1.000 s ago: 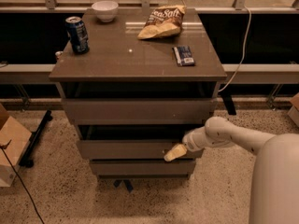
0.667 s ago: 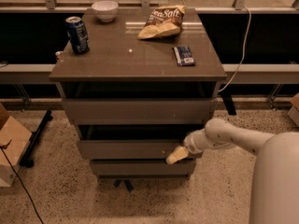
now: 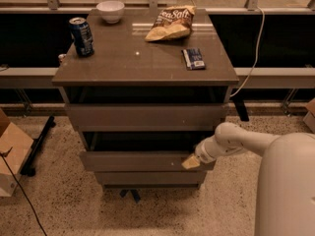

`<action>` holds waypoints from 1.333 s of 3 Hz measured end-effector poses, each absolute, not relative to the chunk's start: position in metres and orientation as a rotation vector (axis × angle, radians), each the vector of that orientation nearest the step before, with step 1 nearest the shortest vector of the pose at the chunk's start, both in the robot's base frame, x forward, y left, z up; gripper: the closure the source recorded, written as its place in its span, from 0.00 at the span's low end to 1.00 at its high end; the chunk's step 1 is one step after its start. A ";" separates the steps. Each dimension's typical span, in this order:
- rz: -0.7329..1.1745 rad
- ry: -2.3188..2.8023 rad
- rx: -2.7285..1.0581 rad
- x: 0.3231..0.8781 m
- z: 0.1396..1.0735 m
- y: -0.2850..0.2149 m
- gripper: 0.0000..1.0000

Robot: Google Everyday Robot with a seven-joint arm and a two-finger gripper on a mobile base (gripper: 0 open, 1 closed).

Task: Open middle drawer

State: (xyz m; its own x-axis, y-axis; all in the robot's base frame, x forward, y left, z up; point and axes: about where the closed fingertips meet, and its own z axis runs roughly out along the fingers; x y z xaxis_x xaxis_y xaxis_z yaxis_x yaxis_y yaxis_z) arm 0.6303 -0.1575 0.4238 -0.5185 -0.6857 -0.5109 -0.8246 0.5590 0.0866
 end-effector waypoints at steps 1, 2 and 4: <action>0.447 2.383 -1.243 0.626 0.423 -0.158 0.70; 0.447 2.383 -1.243 0.626 0.425 -0.159 0.93; 0.523 2.459 -1.234 0.592 0.416 -0.159 0.58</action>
Offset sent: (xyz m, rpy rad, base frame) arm -0.0843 -0.0237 -0.0188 -0.1000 0.2045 0.0983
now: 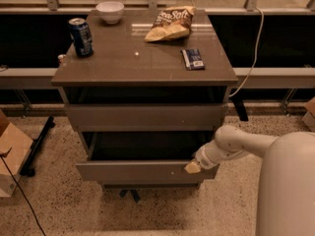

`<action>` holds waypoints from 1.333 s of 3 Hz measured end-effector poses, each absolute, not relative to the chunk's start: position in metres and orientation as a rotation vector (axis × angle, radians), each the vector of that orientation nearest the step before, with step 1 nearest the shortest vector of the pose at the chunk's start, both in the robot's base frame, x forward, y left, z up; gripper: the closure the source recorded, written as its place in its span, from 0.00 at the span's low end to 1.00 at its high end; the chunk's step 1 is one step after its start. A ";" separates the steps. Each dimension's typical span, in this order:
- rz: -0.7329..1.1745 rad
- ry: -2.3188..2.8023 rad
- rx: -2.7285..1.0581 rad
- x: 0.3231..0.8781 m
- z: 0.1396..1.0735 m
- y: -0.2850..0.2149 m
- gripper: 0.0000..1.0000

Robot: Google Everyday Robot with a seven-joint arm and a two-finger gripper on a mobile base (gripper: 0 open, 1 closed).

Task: Open middle drawer

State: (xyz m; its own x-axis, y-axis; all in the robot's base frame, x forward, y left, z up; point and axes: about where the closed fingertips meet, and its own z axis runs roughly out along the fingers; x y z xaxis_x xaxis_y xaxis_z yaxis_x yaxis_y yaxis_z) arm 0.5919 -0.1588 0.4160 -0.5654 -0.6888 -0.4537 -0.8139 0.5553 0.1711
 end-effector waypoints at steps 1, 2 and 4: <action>0.523 2.459 -1.234 0.592 0.423 -0.159 0.27; 0.523 2.459 -1.234 0.592 0.423 -0.159 0.04; 0.525 2.459 -1.235 0.591 0.422 -0.158 0.00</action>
Offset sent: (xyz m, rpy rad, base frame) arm -0.1512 0.0093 -0.0421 0.0277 0.4329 0.0781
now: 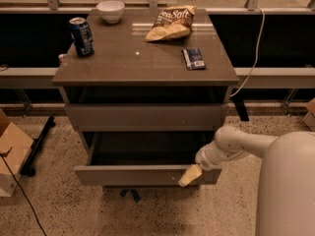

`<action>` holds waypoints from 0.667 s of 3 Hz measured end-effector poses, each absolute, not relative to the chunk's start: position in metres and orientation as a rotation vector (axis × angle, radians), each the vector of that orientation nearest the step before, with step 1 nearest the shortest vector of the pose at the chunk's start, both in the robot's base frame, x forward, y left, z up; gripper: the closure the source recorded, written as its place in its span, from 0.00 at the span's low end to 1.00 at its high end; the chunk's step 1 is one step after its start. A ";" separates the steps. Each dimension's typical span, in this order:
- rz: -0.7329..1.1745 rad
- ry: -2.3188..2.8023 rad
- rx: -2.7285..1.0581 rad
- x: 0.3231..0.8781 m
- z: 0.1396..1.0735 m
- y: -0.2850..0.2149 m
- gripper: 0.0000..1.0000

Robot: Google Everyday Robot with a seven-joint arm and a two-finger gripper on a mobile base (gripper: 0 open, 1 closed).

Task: Open middle drawer

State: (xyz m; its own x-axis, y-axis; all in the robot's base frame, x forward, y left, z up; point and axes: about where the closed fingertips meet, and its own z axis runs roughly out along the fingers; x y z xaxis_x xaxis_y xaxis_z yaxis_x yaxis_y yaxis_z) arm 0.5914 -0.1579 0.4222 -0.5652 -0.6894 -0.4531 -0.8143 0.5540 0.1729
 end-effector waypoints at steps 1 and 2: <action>0.501 2.463 -1.307 0.589 0.421 -0.155 0.00; 0.489 2.467 -1.421 0.573 0.417 -0.153 0.00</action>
Offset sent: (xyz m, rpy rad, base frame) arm -0.0350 0.0030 -0.0072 -0.1307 0.0591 0.2045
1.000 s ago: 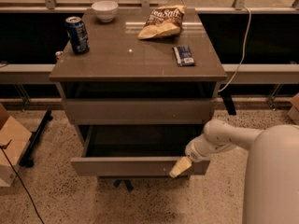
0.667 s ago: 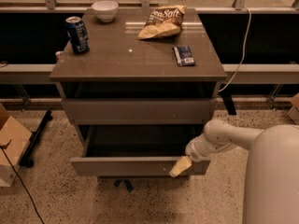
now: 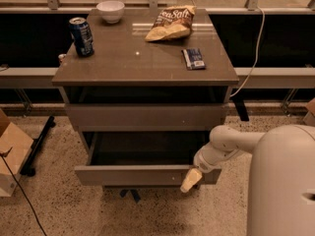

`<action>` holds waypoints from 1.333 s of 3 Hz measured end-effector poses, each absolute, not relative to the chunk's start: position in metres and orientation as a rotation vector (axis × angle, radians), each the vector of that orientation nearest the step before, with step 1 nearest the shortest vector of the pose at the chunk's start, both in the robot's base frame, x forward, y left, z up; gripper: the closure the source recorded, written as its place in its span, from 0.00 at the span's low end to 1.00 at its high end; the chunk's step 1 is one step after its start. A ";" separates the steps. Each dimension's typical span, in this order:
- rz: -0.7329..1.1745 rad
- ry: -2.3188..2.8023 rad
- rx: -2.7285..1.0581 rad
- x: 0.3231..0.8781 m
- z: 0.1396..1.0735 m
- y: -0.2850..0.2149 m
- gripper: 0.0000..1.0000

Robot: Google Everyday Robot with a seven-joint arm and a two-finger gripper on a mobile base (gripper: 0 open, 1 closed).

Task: Open middle drawer

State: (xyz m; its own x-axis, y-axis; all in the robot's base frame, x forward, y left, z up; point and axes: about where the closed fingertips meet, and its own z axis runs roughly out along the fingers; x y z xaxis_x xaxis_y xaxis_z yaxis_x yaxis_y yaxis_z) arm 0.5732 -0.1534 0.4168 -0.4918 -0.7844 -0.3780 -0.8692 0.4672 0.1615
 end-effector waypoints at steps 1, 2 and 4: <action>0.508 2.457 -1.521 0.554 0.414 -0.149 0.15; 0.564 2.435 -1.609 0.530 0.411 -0.144 0.38; 0.577 2.428 -1.624 0.525 0.412 -0.142 0.51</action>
Offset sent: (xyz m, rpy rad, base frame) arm -0.0730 0.0138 -0.0050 0.0089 0.1126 0.2264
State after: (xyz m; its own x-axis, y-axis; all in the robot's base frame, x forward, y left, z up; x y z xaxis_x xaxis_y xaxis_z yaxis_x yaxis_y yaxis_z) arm 0.5251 -0.1422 0.4117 -0.3958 -0.8519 -0.3430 -0.9151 0.3345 0.2252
